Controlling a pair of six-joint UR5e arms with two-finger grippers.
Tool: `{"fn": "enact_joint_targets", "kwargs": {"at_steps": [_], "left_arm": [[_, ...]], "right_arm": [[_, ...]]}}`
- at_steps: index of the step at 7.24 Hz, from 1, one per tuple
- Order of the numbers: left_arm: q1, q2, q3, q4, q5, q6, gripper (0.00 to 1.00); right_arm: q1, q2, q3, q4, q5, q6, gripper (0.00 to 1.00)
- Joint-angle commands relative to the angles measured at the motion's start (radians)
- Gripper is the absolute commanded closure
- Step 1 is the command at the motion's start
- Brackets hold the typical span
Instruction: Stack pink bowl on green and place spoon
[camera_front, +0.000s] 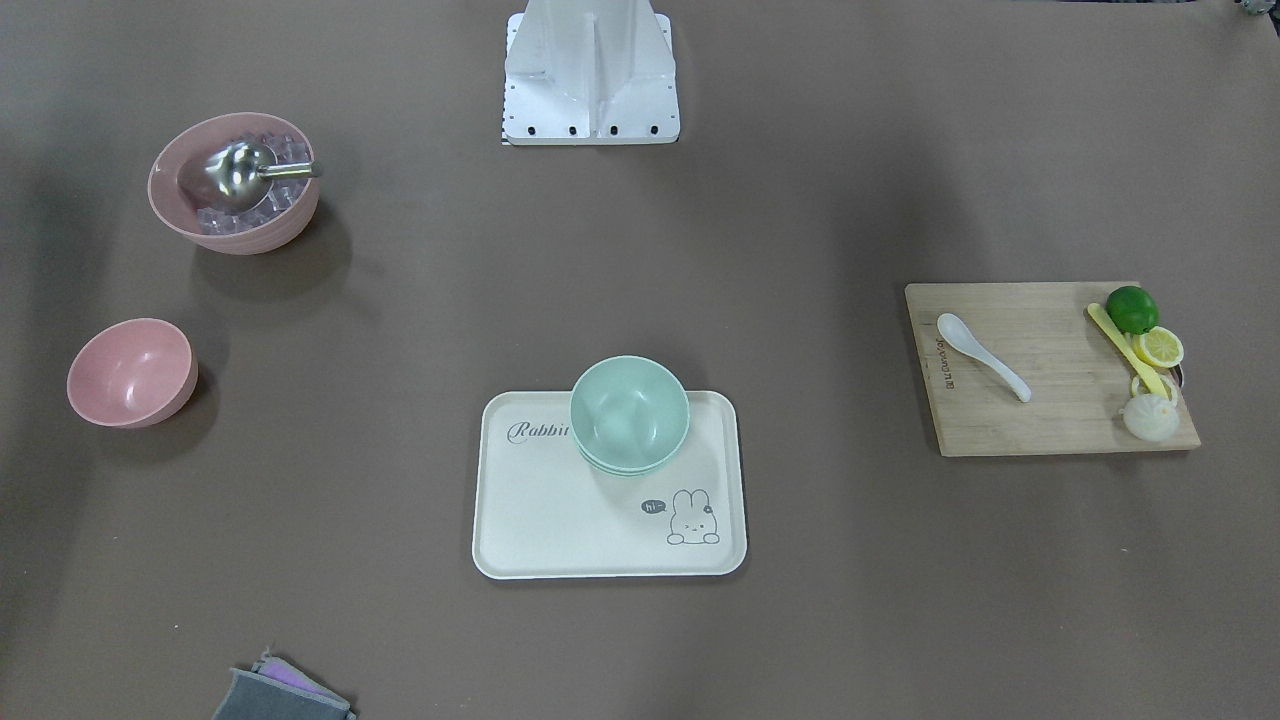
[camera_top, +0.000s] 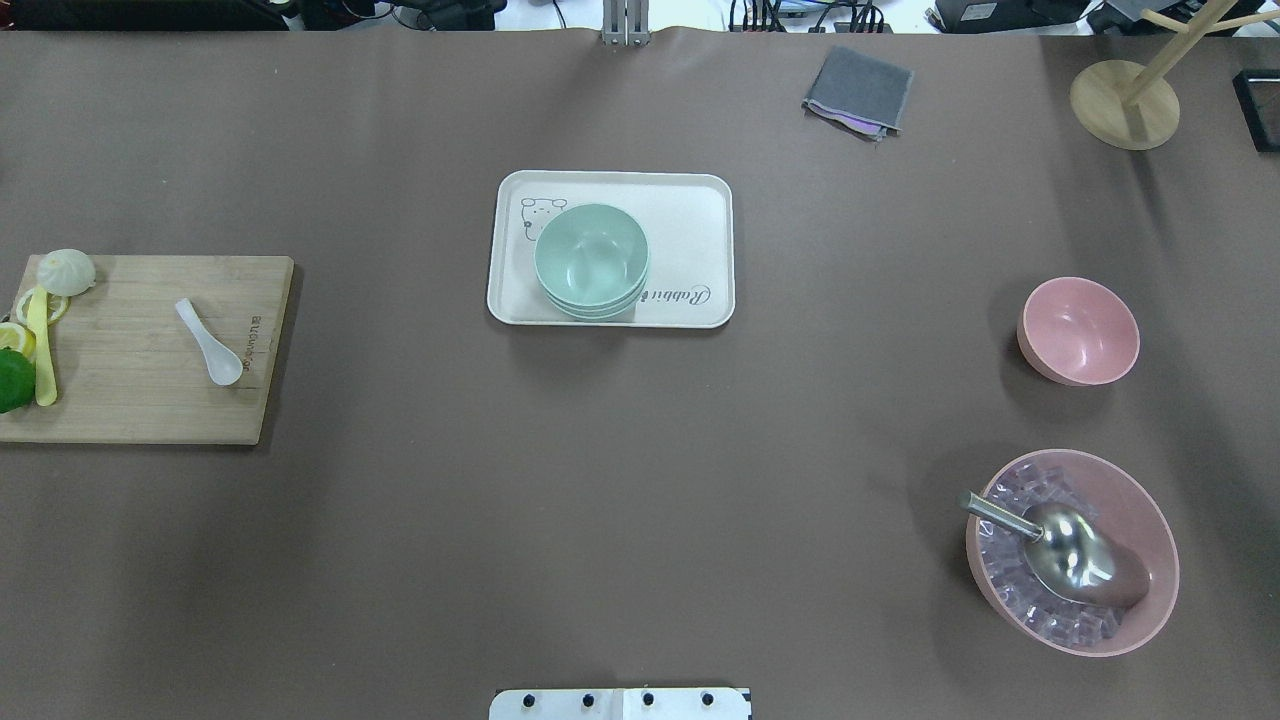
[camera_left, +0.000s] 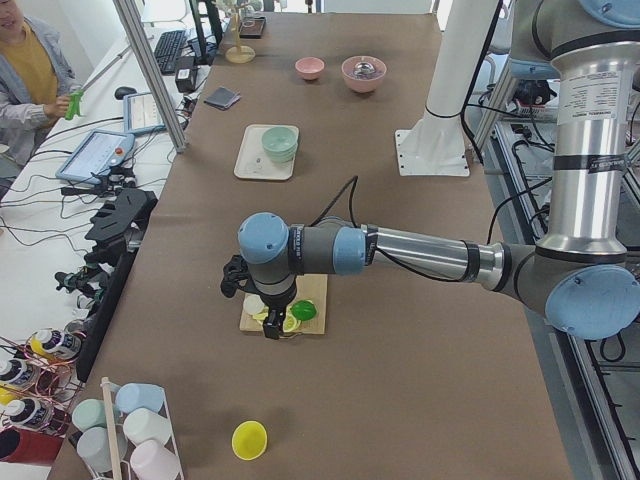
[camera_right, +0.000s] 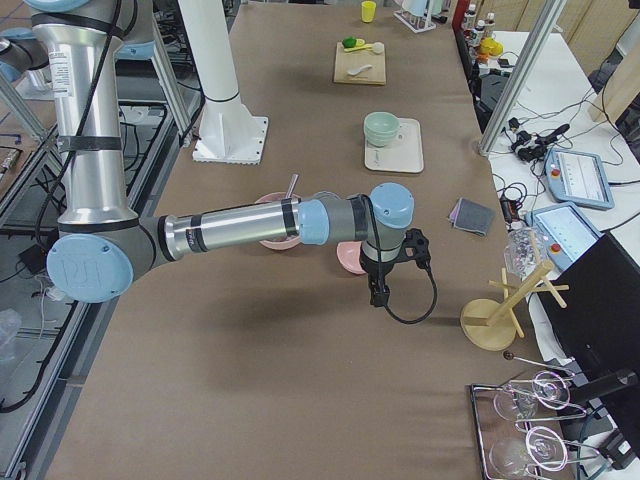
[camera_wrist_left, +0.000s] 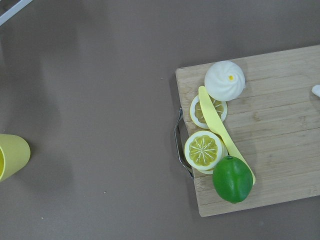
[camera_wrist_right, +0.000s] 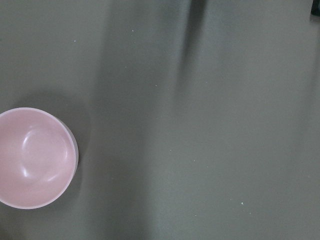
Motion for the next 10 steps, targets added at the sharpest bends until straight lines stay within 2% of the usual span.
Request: {"fn": "enact_joint_targets", "kwargs": {"at_steps": [1,10], "left_arm": [[0.000,0.005,0.004,-0.002,0.000,0.003,0.02],[0.003,0.008,-0.016,-0.006,-0.001,-0.063,0.02]], "right_arm": [[0.000,0.000,0.014,0.001,0.000,-0.002,0.00],[-0.054,-0.023,0.028,0.007,0.003,-0.001,0.00]]}}
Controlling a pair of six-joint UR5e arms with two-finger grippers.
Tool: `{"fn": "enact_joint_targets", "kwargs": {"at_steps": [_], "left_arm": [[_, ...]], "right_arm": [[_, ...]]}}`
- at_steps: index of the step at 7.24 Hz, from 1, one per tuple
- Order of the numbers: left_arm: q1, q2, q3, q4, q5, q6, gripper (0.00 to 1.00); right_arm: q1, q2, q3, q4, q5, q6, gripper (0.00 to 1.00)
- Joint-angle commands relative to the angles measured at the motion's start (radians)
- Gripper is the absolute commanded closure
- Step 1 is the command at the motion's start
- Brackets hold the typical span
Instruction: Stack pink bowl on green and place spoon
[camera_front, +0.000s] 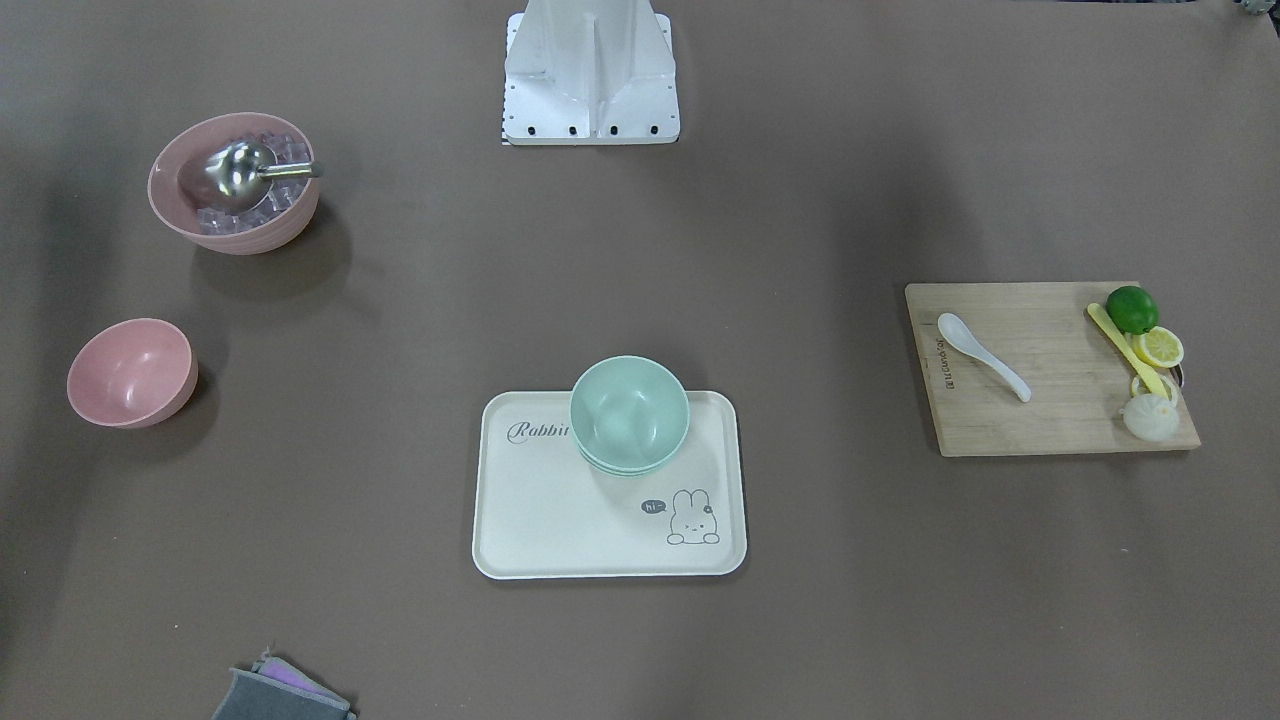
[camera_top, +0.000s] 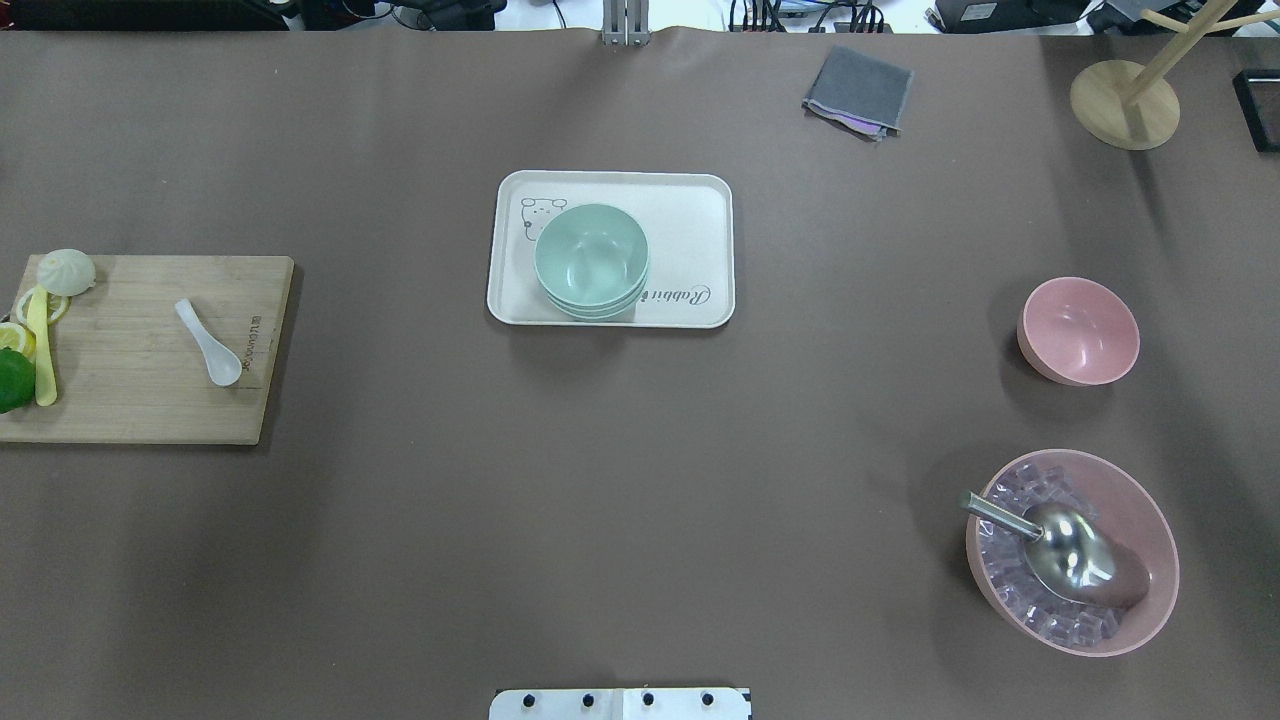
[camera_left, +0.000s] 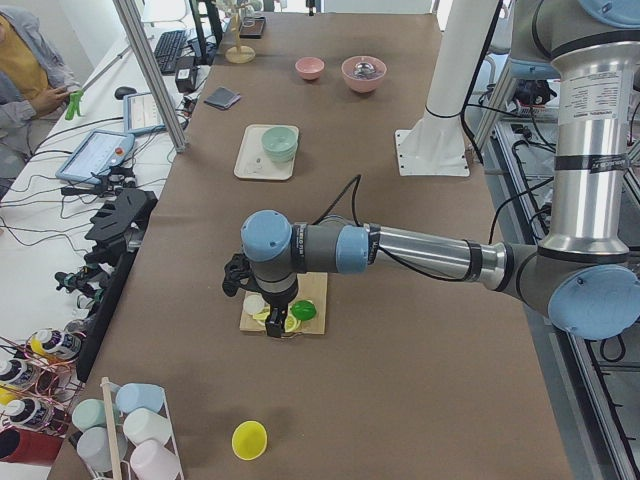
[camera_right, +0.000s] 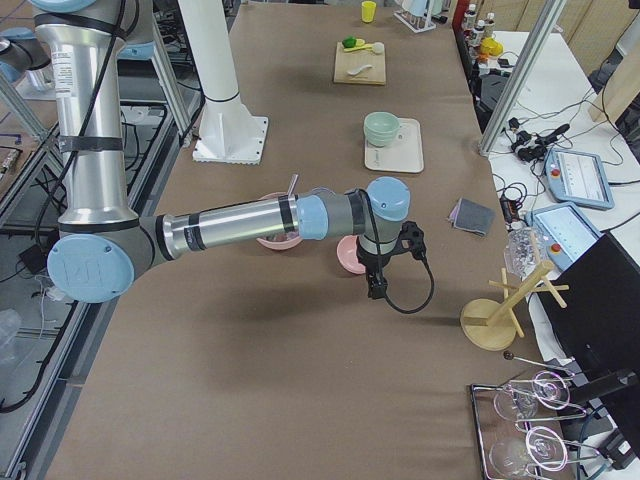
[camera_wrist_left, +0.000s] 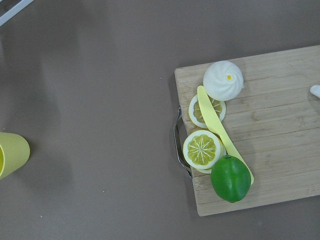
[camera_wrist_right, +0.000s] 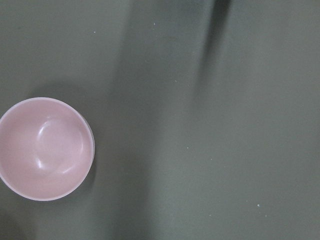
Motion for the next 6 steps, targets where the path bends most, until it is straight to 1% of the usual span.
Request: {"fn": "enact_joint_targets", "kwargs": {"at_steps": [1,2,3,4,6], "left_arm": [[0.010,-0.009,0.000,-0.011,0.000,-0.109,0.03],[0.050,-0.008,0.003,-0.073,0.000,-0.184,0.03],[0.088,-0.008,0.007,-0.118,0.003,-0.265,0.03],[0.140,-0.011,0.011,-0.146,0.006,-0.343,0.03],[0.242,-0.018,0.037,-0.256,0.008,-0.538,0.03]], "right_arm": [[-0.029,-0.006,-0.005,0.001,-0.004,0.010,0.00],[-0.058,0.007,-0.005,0.001,-0.005,0.104,0.00],[-0.098,0.027,-0.011,0.042,-0.005,0.249,0.00],[-0.148,0.029,-0.044,0.138,-0.012,0.372,0.00],[-0.230,0.052,-0.223,0.421,-0.018,0.520,0.01]]}}
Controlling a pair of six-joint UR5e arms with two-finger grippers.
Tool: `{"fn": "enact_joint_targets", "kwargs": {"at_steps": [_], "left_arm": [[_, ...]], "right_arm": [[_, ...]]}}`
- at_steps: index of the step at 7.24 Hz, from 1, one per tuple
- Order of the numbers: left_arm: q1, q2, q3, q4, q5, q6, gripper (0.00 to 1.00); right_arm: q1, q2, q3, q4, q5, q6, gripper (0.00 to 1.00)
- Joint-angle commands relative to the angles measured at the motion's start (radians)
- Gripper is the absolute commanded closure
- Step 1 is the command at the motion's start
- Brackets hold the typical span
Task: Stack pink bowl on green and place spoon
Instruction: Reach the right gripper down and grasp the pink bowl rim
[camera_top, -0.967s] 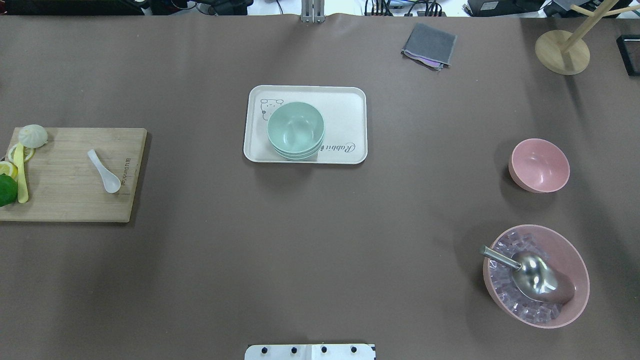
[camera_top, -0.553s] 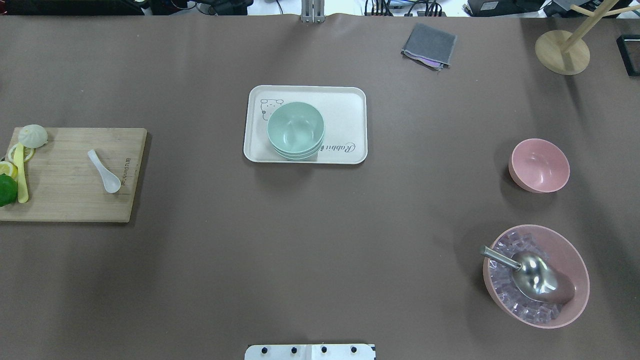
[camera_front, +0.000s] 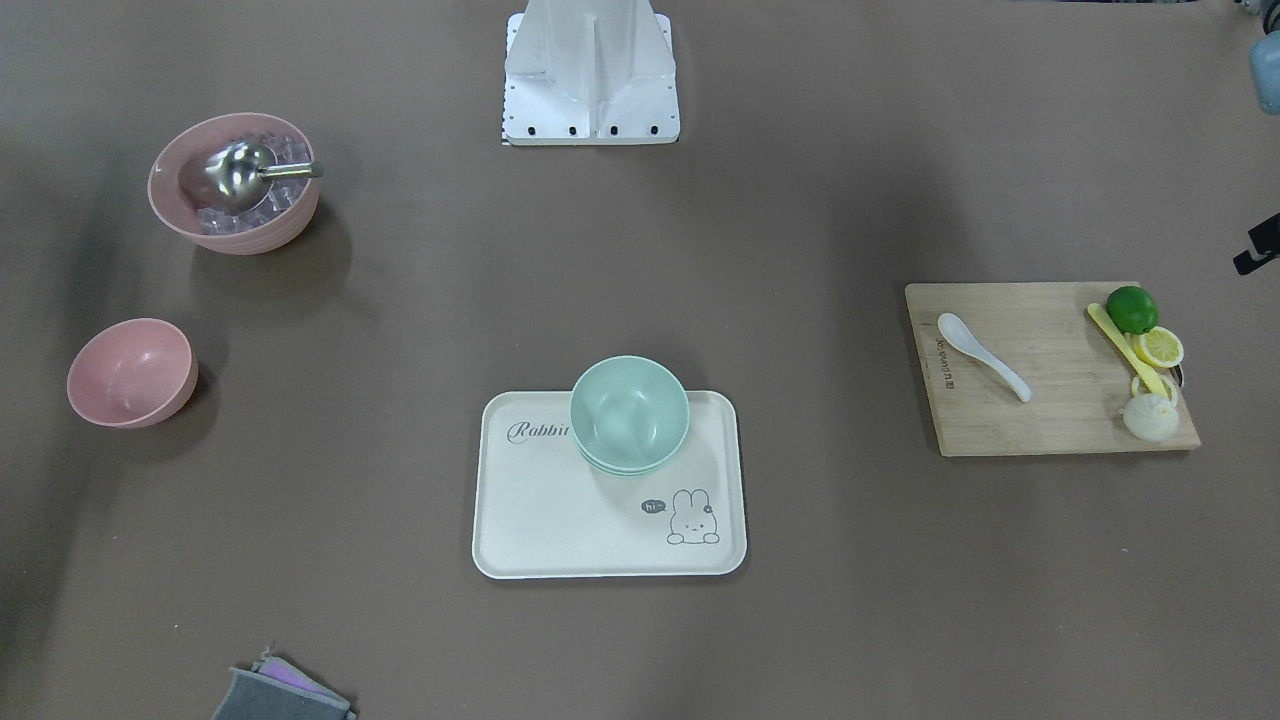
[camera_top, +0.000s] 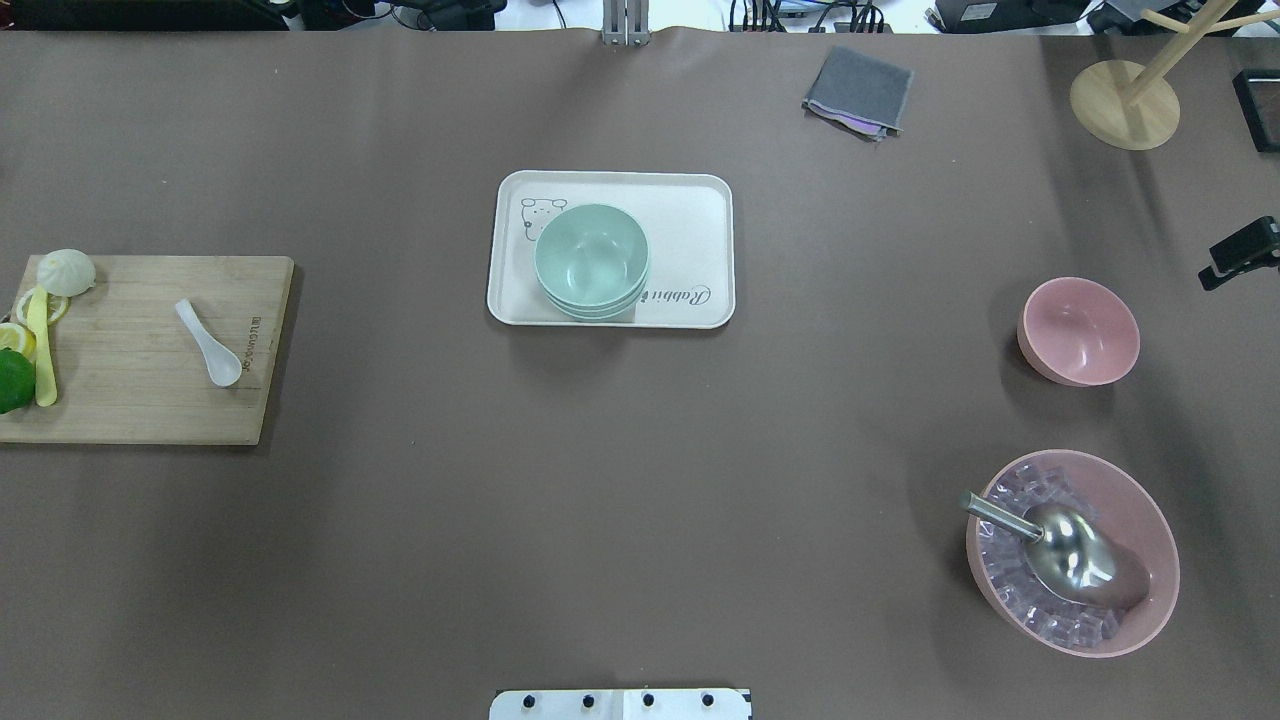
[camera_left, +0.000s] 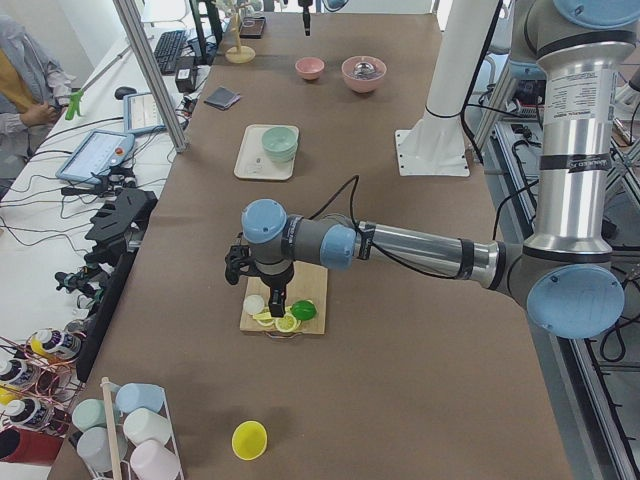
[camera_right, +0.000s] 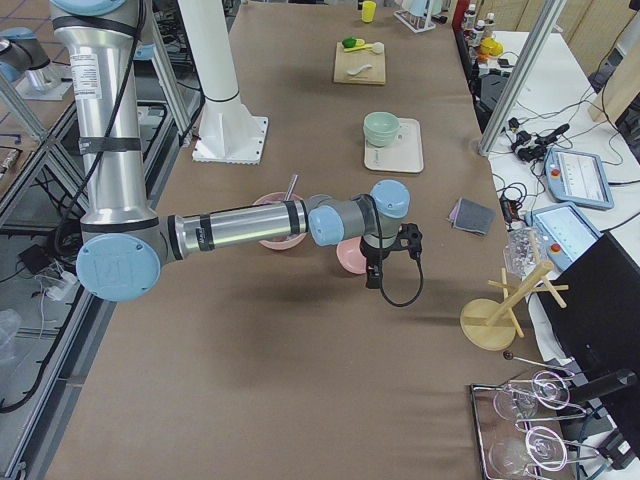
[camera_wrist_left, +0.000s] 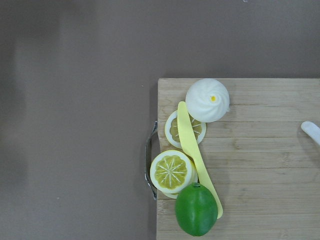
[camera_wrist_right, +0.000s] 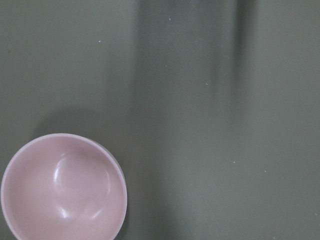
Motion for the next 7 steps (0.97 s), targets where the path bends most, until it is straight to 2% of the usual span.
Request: {"fn": "enact_joint_targets", "kwargs": {"at_steps": [1,3,5,7], "left_arm": [[0.107,-0.010,0.057,-0.168,0.003,-0.229,0.03],[0.179,-0.013,0.075,-0.267,0.073,-0.349,0.03],[0.190,-0.016,0.078,-0.270,0.083,-0.358,0.03],[0.207,-0.018,0.082,-0.270,0.085,-0.358,0.03]], "right_arm": [[-0.082,0.014,-0.142,0.259,-0.015,0.160,0.01],[-0.134,0.014,-0.140,0.269,-0.016,0.209,0.05],[-0.143,0.014,-0.140,0.267,-0.012,0.211,0.20],[-0.155,0.014,-0.137,0.267,-0.009,0.241,0.71]]}}
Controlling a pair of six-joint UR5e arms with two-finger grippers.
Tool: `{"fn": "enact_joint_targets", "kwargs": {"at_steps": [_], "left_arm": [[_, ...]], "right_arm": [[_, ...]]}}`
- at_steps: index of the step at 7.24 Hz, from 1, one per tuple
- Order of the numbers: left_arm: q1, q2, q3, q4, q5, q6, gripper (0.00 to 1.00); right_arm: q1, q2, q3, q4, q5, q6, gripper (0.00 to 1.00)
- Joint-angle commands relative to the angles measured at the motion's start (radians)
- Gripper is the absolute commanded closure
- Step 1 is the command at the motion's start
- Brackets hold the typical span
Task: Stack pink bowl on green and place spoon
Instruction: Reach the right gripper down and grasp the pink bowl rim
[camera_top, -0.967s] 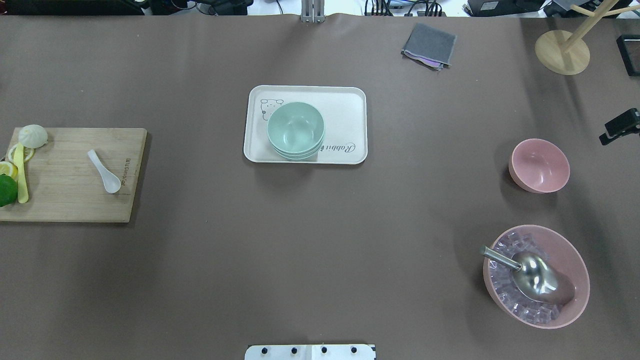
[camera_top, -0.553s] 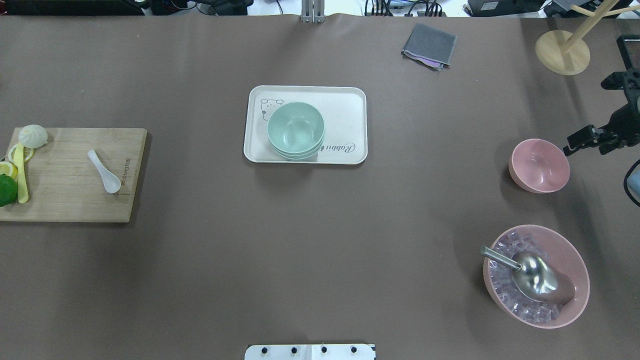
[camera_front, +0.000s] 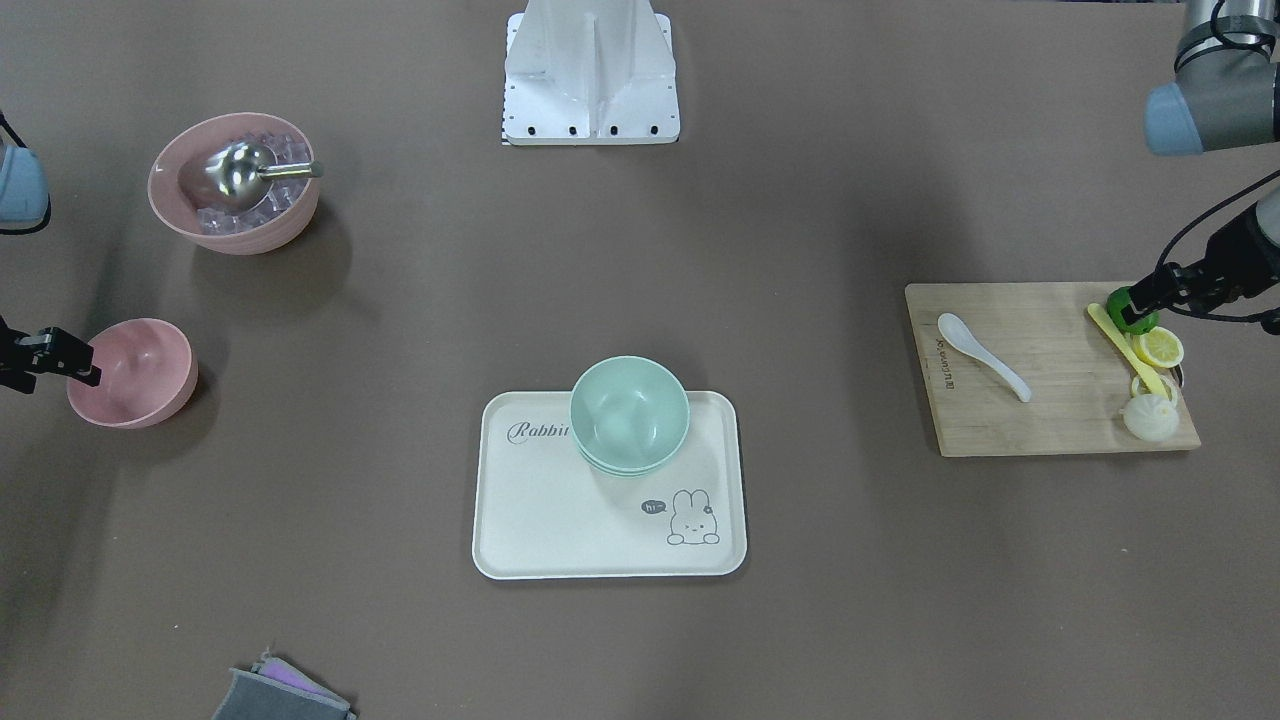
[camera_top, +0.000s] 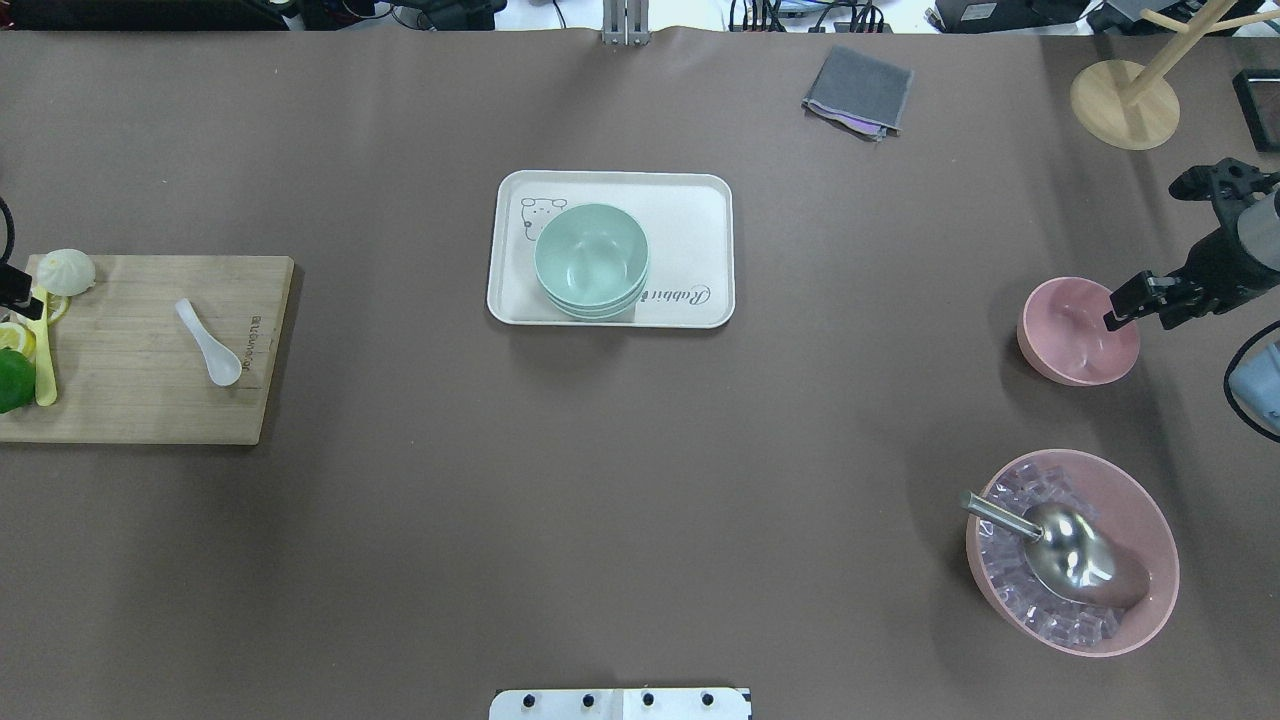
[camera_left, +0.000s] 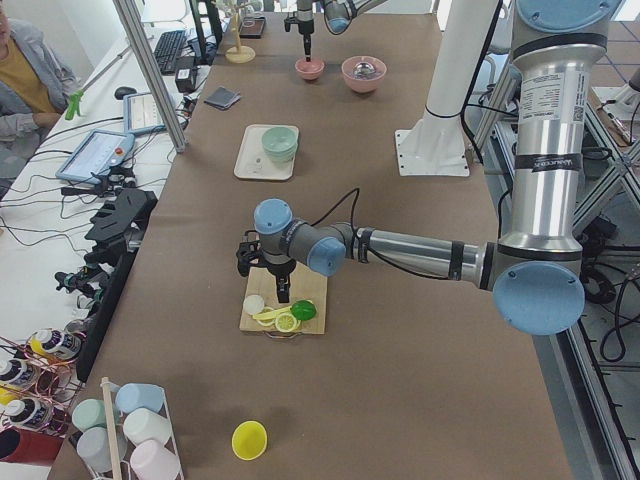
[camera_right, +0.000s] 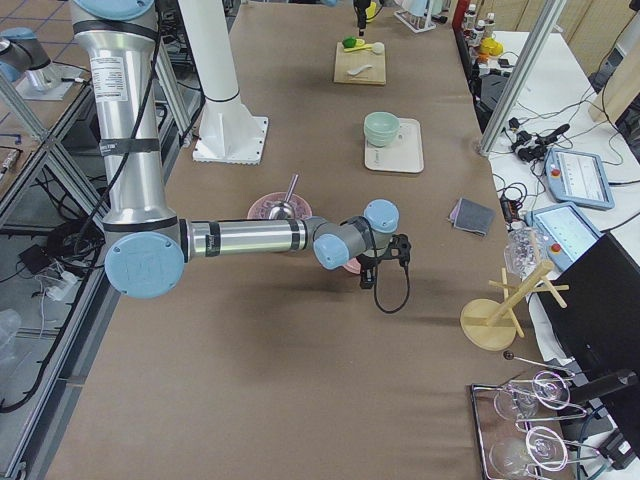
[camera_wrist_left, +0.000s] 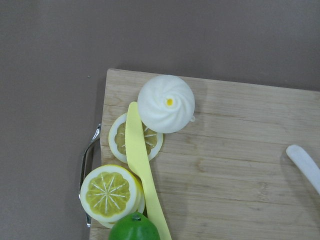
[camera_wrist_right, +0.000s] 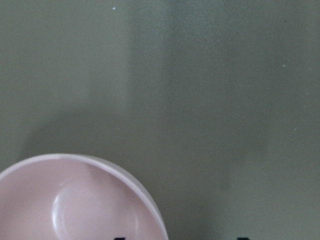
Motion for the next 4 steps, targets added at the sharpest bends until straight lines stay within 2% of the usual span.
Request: {"fn": "enact_joint_targets", "kwargs": {"at_steps": [1,2,4], "left_arm": [[0.008,-0.001,-0.001,-0.001,0.001,-0.005,0.03],[0.017,-0.001,0.000,-0.002,0.003,-0.033,0.03],[0.058,-0.034,0.009,-0.001,0.003,-0.106,0.03]], "right_arm": [[-0.011,0.002,0.009,0.002,0.004,0.049,1.00],[-0.011,0.002,0.015,0.002,0.007,0.051,1.00],[-0.011,0.015,0.089,-0.015,0.046,0.109,1.00]]}}
